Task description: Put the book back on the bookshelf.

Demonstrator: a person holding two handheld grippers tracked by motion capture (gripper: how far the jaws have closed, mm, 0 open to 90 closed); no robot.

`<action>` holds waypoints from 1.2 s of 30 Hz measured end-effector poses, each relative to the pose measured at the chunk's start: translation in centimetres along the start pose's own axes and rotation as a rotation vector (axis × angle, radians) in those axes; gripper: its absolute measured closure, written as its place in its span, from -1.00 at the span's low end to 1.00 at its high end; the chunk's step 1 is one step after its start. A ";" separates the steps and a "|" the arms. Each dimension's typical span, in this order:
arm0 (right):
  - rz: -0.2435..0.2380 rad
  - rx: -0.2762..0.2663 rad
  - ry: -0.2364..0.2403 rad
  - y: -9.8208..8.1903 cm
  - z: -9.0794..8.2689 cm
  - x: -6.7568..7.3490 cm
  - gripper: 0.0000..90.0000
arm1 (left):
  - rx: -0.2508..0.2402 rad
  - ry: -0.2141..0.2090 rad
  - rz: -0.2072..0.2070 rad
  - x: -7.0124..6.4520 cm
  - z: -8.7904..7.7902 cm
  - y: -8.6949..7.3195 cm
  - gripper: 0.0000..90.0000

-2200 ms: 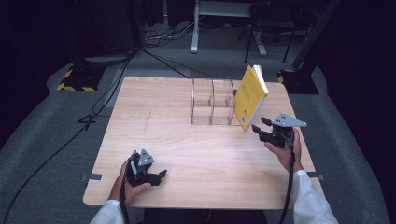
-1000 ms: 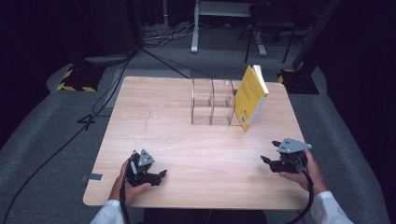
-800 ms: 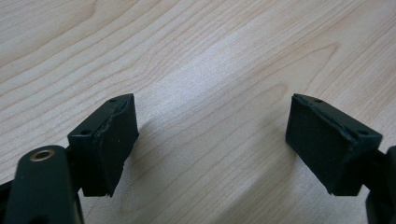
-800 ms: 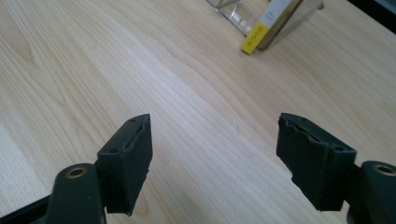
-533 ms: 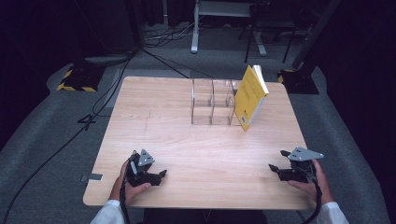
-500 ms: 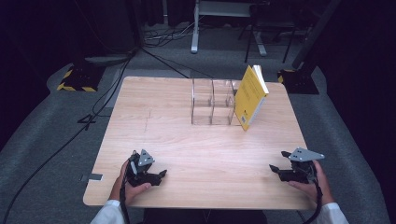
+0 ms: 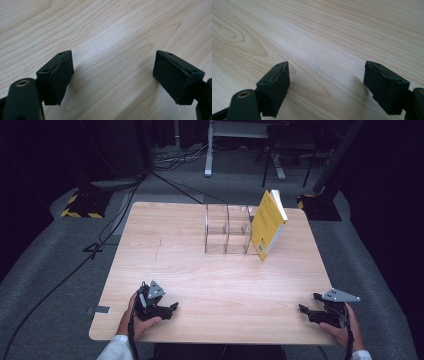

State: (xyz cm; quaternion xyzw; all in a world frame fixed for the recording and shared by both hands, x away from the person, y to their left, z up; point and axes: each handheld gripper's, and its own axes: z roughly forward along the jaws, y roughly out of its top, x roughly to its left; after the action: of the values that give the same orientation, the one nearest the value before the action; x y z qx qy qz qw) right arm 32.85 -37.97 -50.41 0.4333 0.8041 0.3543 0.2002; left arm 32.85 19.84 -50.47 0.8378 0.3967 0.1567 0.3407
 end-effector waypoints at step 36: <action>0.012 0.004 0.004 0.1 0.2 -0.2 -0.57 | 0.004 -0.010 0.002 0.1 0.3 0.3 -0.63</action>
State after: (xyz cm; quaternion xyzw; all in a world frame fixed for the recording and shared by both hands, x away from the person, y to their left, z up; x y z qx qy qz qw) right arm 33.12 -38.00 -50.45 0.4379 0.8027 0.3547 0.1954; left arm 33.16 19.66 -50.47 0.8397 0.3945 0.1523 0.3408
